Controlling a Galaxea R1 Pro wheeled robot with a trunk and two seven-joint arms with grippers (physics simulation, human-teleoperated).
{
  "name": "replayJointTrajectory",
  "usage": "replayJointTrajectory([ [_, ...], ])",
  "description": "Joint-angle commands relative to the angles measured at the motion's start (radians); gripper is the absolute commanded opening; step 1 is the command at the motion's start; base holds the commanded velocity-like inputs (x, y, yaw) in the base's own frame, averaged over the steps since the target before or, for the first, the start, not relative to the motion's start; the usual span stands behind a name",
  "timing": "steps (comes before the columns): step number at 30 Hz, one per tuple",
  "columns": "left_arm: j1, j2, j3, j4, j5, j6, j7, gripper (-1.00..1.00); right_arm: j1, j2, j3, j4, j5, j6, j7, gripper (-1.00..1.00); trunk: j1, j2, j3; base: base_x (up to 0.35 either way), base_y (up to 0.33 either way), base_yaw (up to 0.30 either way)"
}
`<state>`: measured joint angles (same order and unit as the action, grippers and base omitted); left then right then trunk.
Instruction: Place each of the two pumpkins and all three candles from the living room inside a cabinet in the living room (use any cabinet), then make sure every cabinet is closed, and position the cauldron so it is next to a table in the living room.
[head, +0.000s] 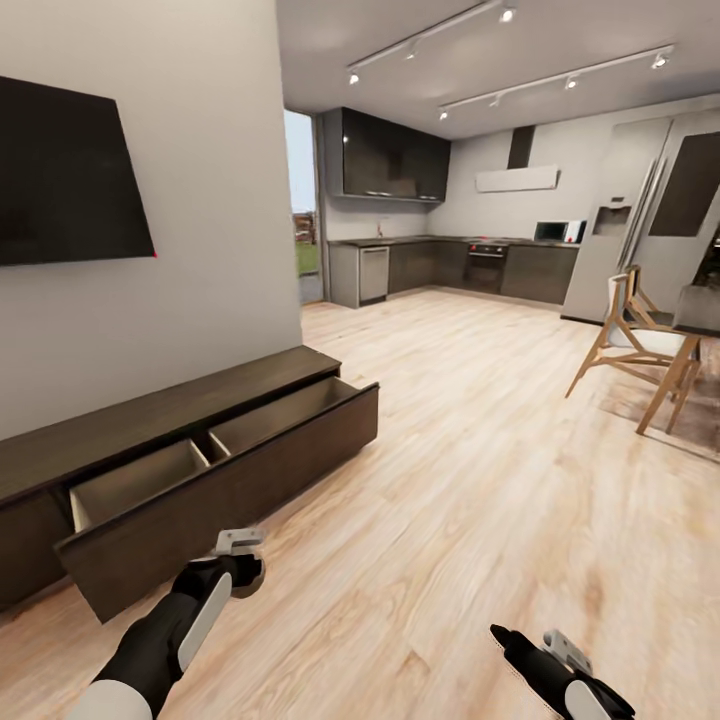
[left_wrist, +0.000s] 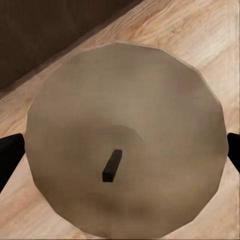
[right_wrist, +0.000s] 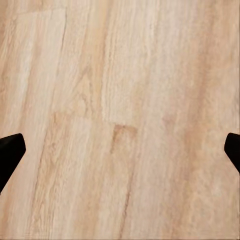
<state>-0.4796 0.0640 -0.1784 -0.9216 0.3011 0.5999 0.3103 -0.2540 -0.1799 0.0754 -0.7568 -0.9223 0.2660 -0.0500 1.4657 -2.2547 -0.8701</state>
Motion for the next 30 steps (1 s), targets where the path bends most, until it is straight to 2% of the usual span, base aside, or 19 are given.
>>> replayJointTrajectory([
  [1, -0.001, 0.001, -0.004, -0.002, 0.007, 0.004, 0.009, -1.00, -0.001, -0.001, 0.004, -0.001, -0.008, 0.001, -0.005, 1.00, 0.000, 0.000, -0.002, 0.260, -0.209, -0.215],
  [30, -0.001, 0.000, -0.016, -0.002, 0.007, 0.004, 0.008, -1.00, -0.001, -0.004, 0.006, -0.001, -0.007, -0.019, -0.004, 1.00, 0.000, 0.000, -0.038, 0.260, -0.220, -0.198],
])
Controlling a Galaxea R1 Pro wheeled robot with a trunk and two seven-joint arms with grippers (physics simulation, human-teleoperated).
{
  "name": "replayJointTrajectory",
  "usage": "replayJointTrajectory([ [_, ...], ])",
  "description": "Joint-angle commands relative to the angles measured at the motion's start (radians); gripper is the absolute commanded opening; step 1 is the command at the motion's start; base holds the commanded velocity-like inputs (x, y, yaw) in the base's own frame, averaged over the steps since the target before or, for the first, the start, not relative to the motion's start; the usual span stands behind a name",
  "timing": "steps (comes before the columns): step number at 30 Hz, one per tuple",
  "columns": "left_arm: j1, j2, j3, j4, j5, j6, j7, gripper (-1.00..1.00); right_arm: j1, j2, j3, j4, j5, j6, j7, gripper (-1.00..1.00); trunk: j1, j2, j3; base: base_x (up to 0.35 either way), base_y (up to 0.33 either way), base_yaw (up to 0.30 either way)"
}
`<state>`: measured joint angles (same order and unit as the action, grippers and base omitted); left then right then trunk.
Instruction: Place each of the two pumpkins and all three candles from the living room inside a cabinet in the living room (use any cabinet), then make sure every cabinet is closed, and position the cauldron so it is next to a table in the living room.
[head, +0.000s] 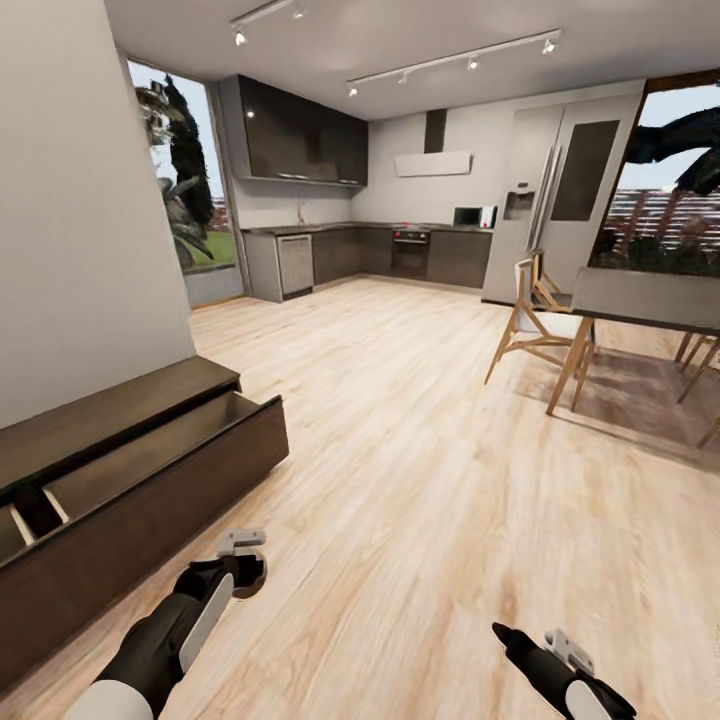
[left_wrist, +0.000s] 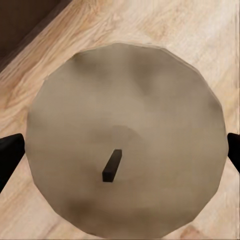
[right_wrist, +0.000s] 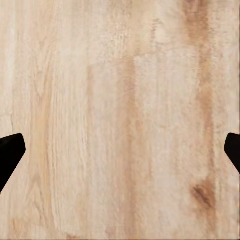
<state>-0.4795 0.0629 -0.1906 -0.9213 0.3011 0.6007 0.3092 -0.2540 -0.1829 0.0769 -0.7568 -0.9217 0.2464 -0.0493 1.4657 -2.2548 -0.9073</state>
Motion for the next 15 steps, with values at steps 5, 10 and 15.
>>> replayJointTrajectory([
  [5, -0.001, 0.000, -0.007, -0.002, 0.008, 0.004, 0.009, -1.00, -0.001, -0.002, 0.004, -0.001, -0.008, 0.001, -0.005, 1.00, 0.000, 0.000, -0.008, 0.260, -0.223, -0.181],
  [10, -0.001, 0.000, -0.015, -0.002, 0.009, 0.004, 0.009, -1.00, -0.001, 0.000, 0.004, -0.001, -0.008, 0.001, -0.005, 1.00, 0.000, 0.000, -0.014, 0.260, -0.224, -0.181],
  [15, -0.001, 0.000, -0.019, -0.002, 0.007, 0.004, 0.010, -1.00, -0.001, 0.001, 0.004, -0.001, -0.008, 0.001, -0.004, 1.00, 0.000, 0.000, -0.020, 0.260, -0.224, -0.180],
])
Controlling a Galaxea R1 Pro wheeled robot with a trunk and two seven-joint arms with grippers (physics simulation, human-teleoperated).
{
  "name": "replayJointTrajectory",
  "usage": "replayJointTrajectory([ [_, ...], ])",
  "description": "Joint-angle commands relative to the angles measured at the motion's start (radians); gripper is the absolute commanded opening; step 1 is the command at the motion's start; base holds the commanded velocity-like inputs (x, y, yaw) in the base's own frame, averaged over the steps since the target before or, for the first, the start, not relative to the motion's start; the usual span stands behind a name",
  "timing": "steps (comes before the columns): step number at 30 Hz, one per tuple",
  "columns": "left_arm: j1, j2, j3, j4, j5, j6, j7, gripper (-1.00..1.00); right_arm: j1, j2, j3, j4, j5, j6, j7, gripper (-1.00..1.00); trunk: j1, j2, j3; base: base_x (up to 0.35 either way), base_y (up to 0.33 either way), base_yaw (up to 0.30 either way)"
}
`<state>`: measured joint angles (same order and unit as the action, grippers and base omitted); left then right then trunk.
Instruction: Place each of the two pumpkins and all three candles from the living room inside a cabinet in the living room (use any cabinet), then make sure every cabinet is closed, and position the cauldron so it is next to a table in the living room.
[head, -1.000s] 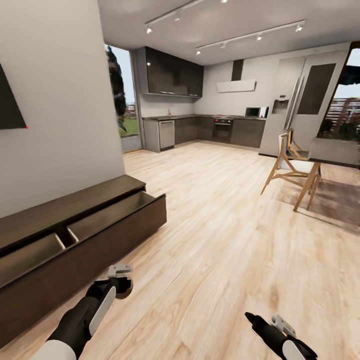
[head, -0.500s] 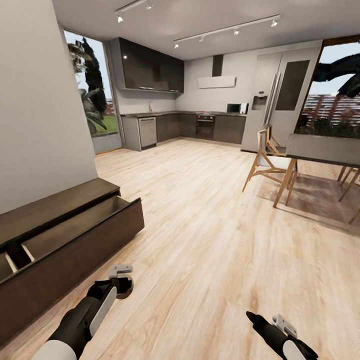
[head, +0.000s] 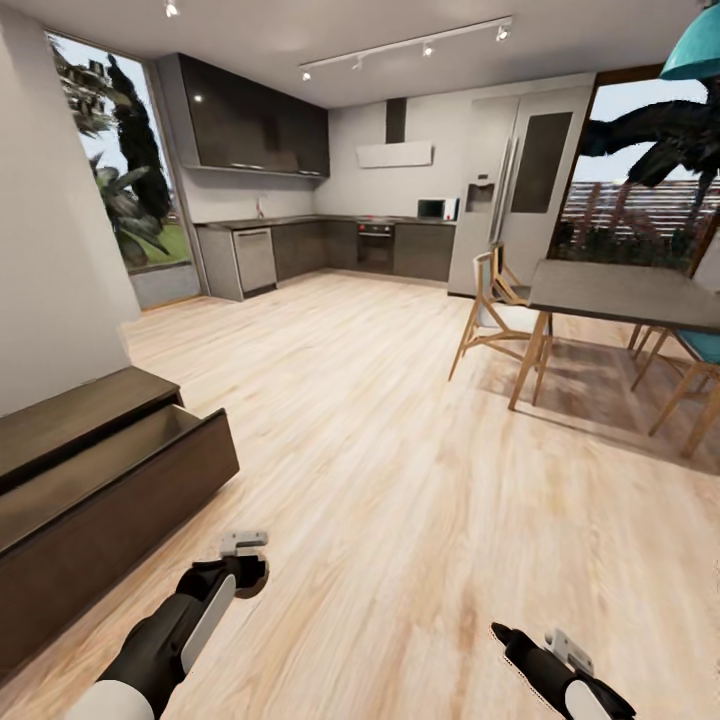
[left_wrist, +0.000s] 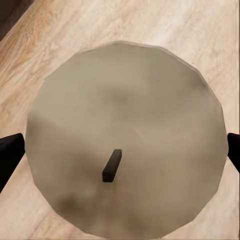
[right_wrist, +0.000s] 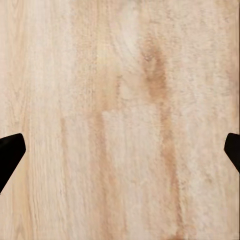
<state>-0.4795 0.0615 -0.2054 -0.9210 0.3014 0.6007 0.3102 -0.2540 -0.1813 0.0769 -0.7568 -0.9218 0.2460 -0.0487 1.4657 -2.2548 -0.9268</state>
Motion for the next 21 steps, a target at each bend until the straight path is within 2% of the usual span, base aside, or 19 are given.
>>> replayJointTrajectory([
  [1, -0.001, 0.001, -0.004, -0.002, 0.007, 0.004, 0.009, -1.00, -0.001, -0.001, 0.005, -0.001, -0.008, 0.001, -0.005, 1.00, 0.000, 0.000, -0.002, 0.260, -0.224, -0.179],
  [11, -0.001, 0.001, -0.005, -0.001, 0.011, 0.004, 0.008, -1.00, -0.001, 0.000, 0.006, -0.001, -0.007, 0.001, -0.007, 1.00, 0.000, 0.000, -0.016, 0.246, -0.220, -0.152],
  [17, -0.001, 0.000, -0.005, -0.004, 0.016, 0.004, 0.007, -1.00, -0.001, 0.000, 0.007, -0.001, -0.006, 0.001, -0.007, 1.00, 0.000, 0.000, -0.026, 0.047, -0.046, -0.018],
  [21, -0.001, -0.003, -0.005, -0.003, 0.017, 0.004, 0.007, -1.00, -0.001, 0.000, 0.008, -0.001, -0.006, 0.001, -0.007, 1.00, -0.015, 0.028, -0.020, 0.003, -0.003, -0.001],
])
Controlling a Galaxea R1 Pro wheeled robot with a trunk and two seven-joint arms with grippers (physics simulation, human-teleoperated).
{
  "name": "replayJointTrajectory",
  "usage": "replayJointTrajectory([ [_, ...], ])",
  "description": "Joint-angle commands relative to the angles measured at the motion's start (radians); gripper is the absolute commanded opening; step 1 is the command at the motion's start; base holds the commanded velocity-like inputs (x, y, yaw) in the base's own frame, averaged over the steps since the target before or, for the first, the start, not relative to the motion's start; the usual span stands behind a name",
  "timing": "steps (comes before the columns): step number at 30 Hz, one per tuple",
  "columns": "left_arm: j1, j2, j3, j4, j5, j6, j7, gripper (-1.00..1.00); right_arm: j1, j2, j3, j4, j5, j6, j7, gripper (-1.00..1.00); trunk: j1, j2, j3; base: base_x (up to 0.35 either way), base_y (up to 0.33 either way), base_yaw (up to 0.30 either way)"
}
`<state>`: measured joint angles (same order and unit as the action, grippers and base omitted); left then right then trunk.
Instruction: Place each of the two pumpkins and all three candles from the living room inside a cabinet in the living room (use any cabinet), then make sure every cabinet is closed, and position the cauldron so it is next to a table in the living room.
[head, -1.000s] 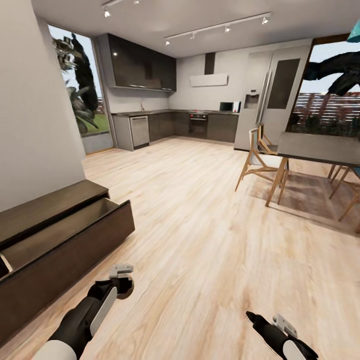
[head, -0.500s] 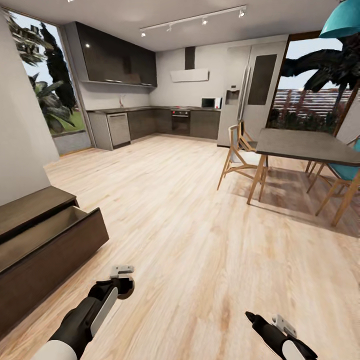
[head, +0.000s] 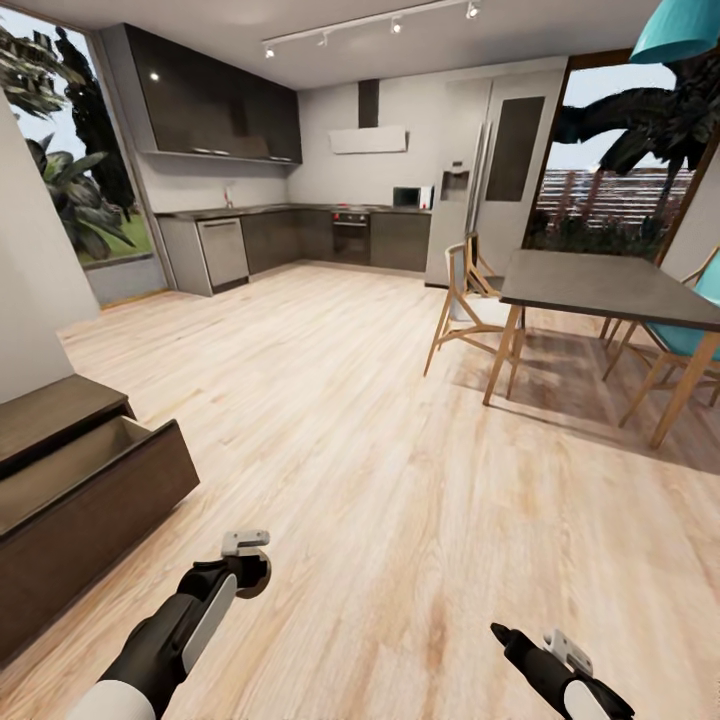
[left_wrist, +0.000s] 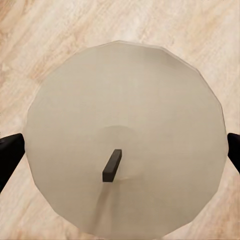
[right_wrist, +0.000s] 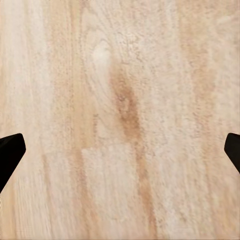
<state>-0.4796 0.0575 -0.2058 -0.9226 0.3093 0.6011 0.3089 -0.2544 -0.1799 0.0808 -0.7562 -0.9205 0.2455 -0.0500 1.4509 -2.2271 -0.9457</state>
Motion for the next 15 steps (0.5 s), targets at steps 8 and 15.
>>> replayJointTrajectory([
  [8, -0.001, -0.003, -0.003, -0.001, 0.008, 0.003, 0.009, -1.00, 0.000, -0.001, 0.004, -0.004, -0.005, 0.000, -0.005, 1.00, -0.031, 0.056, 0.021, 0.000, 0.000, 0.029],
  [15, -0.001, -0.011, -0.003, -0.001, 0.010, 0.004, 0.010, -1.00, 0.000, -0.001, 0.005, -0.005, -0.004, -0.003, -0.005, 1.00, -0.058, 0.105, 0.037, 0.000, 0.000, 0.213],
])
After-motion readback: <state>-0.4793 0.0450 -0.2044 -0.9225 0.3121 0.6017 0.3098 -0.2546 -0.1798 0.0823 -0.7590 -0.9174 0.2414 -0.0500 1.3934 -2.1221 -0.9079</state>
